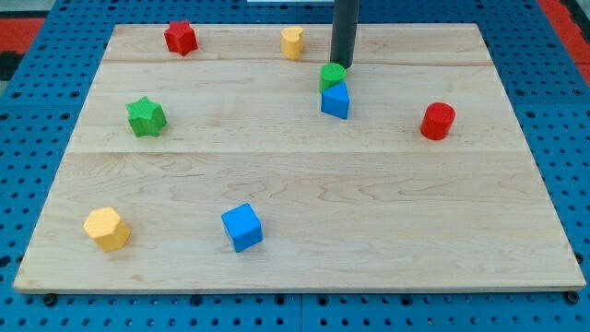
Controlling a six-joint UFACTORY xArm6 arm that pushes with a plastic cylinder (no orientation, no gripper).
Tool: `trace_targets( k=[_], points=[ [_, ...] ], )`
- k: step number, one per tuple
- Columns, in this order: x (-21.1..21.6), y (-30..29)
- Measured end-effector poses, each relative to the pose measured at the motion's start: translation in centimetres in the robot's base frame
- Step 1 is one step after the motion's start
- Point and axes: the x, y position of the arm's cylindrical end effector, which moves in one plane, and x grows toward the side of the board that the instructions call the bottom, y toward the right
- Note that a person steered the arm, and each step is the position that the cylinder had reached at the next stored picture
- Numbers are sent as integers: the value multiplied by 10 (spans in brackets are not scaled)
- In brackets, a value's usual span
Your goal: Move the green circle right a bit
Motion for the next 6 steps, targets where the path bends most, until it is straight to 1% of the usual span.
trace_targets(
  k=[2, 3, 4, 5, 6],
  points=[
    [3, -77],
    [30, -49],
    [29, 28],
    [25, 39],
    [31, 42]
  ],
)
